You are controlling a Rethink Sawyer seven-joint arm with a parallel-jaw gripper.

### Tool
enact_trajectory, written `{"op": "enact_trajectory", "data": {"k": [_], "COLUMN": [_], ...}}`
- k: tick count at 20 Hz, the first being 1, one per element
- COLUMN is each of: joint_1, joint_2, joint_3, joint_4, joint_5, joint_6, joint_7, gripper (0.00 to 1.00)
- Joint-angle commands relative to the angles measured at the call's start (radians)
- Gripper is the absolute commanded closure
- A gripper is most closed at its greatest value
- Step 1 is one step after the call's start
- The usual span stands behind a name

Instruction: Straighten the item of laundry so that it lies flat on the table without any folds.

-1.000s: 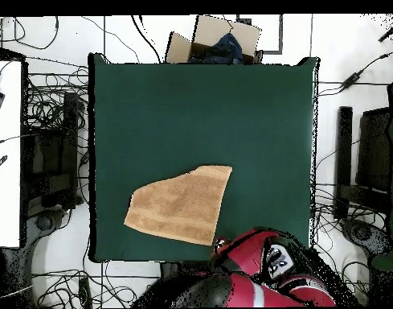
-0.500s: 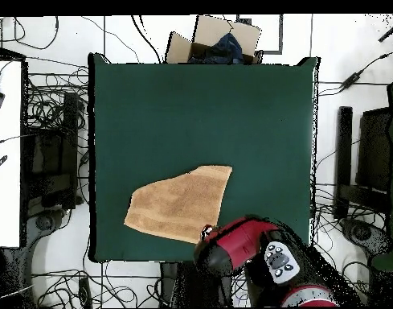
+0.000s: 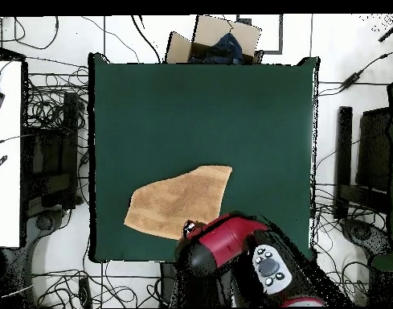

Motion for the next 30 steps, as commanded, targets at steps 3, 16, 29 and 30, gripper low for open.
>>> {"op": "enact_trajectory", "data": {"k": [3,16,29,30], "joint_1": [0.262,0.474,0.610,0.612], "joint_2": [-0.062,0.091,0.385,0.407], "joint_3": [-0.050,-0.289,-0.629,-0.643], "joint_4": [0.019,-0.138,-0.259,-0.261], "joint_5": [0.067,0.012,0.149,0.169], "joint_6": [0.081,-0.137,-0.596,-0.629], "joint_7": [0.117,0.234,0.111,0.091], "gripper": [0.00,0.00,0.00,0.00]}}
